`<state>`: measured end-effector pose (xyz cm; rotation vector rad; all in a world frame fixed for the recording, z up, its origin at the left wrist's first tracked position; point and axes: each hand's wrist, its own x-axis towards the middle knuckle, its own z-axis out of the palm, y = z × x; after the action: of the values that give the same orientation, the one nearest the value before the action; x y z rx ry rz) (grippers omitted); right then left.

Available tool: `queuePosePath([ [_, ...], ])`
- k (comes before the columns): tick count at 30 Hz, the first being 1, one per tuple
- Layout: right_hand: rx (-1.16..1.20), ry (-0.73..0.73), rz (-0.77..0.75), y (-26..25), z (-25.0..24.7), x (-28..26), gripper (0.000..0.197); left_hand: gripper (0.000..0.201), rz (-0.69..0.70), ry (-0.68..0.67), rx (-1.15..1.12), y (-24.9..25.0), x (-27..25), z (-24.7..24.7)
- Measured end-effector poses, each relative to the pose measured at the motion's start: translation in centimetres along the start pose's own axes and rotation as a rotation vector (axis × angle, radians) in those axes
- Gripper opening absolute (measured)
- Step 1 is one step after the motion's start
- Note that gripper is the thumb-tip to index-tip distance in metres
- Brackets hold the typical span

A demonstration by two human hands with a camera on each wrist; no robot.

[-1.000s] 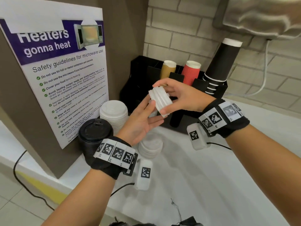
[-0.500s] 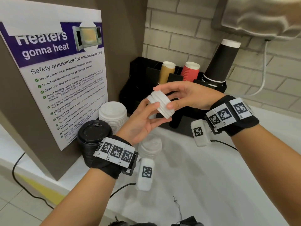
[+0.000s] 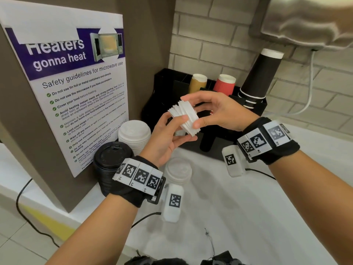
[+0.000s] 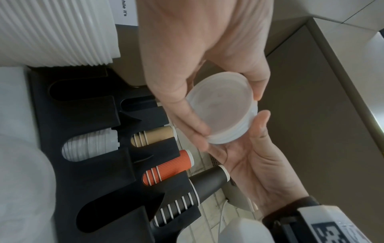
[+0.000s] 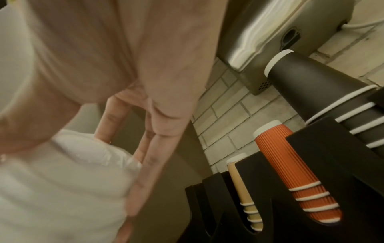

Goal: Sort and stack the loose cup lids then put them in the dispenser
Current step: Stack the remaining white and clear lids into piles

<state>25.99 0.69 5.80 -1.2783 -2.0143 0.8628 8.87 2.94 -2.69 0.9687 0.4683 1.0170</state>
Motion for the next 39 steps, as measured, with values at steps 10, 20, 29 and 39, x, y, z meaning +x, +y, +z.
queuePosePath([
  [10,-0.021,-0.089,-0.012,-0.6,-1.2,0.1,0.062,0.056,0.003,-0.114,0.090,0.5,0.1,-0.5],
  [20,-0.093,-0.093,0.003,-0.5,-0.8,0.5,0.076,0.059,0.021,-0.100,-0.038,0.0,0.3,-0.3],
  [29,-0.298,-0.047,-0.009,-0.8,-1.1,2.7,0.071,0.066,-0.033,-0.087,0.022,1.1,1.4,-0.6],
  [39,-0.660,0.254,0.320,8.2,-0.5,8.8,0.078,0.025,-0.045,0.244,-0.036,3.3,1.7,-4.3],
])
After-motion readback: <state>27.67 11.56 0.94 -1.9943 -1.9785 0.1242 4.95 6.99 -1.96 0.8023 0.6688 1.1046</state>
